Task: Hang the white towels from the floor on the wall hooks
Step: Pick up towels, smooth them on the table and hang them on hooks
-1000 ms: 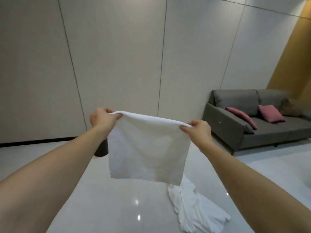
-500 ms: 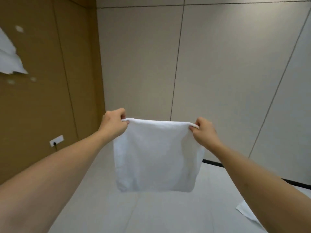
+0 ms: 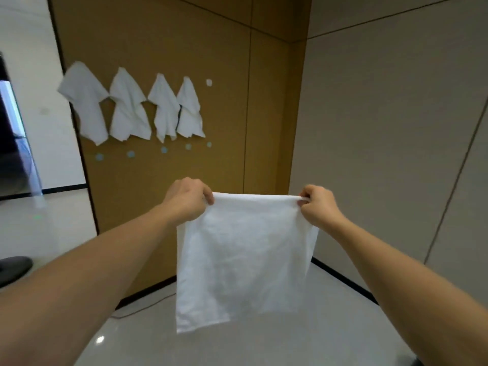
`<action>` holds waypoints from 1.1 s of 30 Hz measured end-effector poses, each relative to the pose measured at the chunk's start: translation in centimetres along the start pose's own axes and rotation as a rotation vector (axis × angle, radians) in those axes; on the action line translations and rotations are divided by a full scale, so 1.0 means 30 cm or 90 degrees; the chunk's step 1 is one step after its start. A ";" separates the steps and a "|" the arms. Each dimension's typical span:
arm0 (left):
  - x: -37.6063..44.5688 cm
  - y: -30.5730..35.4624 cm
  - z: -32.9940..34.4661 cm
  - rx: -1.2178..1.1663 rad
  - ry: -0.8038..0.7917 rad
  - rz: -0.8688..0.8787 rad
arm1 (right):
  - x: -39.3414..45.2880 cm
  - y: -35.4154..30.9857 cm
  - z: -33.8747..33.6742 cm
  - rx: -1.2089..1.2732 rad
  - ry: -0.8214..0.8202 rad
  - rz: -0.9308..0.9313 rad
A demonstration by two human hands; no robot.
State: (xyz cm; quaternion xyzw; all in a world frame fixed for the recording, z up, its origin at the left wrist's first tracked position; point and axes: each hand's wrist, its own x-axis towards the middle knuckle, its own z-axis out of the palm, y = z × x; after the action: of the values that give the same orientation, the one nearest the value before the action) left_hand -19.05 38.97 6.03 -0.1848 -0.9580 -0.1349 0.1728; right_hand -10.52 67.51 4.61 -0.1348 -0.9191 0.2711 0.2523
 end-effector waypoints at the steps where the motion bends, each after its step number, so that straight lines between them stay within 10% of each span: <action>1: 0.062 -0.024 0.010 0.030 0.006 -0.012 | 0.081 -0.016 0.040 0.024 -0.018 -0.009; 13: 0.756 -0.147 0.124 0.071 0.116 -0.254 | 0.916 -0.140 0.395 0.115 -0.185 -0.090; 33: 2.171 -0.498 0.392 -0.246 0.240 -0.059 | 2.180 -0.218 0.855 0.245 -0.001 -0.169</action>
State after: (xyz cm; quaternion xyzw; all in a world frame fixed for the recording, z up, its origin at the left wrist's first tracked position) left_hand -85.13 49.40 17.31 -0.1421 -0.8728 -0.3546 0.3037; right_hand -79.71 76.31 15.25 0.0381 -0.8605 0.4056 0.3058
